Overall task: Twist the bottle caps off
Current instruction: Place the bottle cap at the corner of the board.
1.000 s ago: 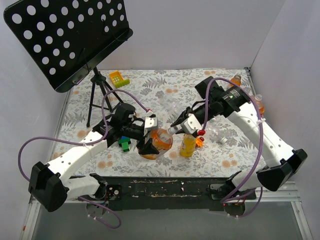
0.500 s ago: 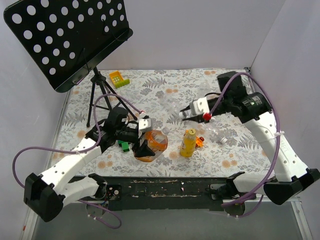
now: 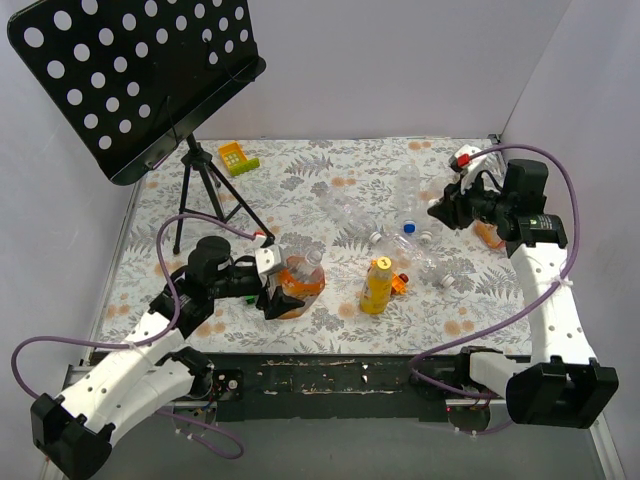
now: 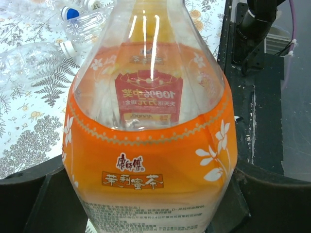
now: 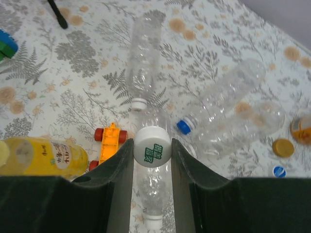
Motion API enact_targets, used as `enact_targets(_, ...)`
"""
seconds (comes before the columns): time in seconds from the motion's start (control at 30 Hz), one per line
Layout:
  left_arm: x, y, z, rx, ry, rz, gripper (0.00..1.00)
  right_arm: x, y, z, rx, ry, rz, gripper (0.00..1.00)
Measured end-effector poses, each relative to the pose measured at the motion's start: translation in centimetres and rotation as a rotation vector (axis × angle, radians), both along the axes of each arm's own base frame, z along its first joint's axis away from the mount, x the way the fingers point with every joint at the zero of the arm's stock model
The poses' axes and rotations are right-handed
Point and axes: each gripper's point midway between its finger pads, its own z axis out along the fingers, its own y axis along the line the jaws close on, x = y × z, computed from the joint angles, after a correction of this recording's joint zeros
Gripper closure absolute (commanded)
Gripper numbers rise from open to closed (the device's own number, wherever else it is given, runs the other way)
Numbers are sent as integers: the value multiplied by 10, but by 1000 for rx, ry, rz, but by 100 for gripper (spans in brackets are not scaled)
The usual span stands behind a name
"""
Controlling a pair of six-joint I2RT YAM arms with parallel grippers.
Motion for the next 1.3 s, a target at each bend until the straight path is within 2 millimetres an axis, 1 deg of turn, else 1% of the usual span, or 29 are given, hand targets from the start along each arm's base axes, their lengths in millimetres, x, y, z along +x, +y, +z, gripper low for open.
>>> enact_targets(0.13,-2,3,-6,-6,-1,16,100,9,-27,-28,-8,85,-114,99)
enact_targets(0.4,-9,8,-13,-22,-17,18,100,5,-46,-71,-62,181,-201,99)
enact_targets(0.57,-12,10,-21,-17,-20,21,100,11,-62,-90,-102,221,-269,99)
enact_targets(0.63,-12,12,-26,-18,-24,25,100,16,-71,-102,-134,234,-310,98)
enact_targets(0.73,-14,14,-32,-29,-38,34,100,23,-86,-128,-192,280,-373,95)
enact_targets(0.83,-17,16,-32,-56,-64,43,99,34,-103,-157,-257,340,-430,93)
enact_targets(1.0,-21,20,-23,-117,-112,64,96,44,-123,-199,-353,420,-484,87)
enact_targets(1.13,-24,22,-17,-168,-146,73,96,52,-131,-222,-399,476,-493,84)
enact_targets(1.23,-24,22,-15,-180,-148,75,96,63,-135,-236,-420,504,-491,77)
enact_targets(1.3,-24,22,-15,-182,-143,77,96,66,-137,-242,-432,517,-488,68)
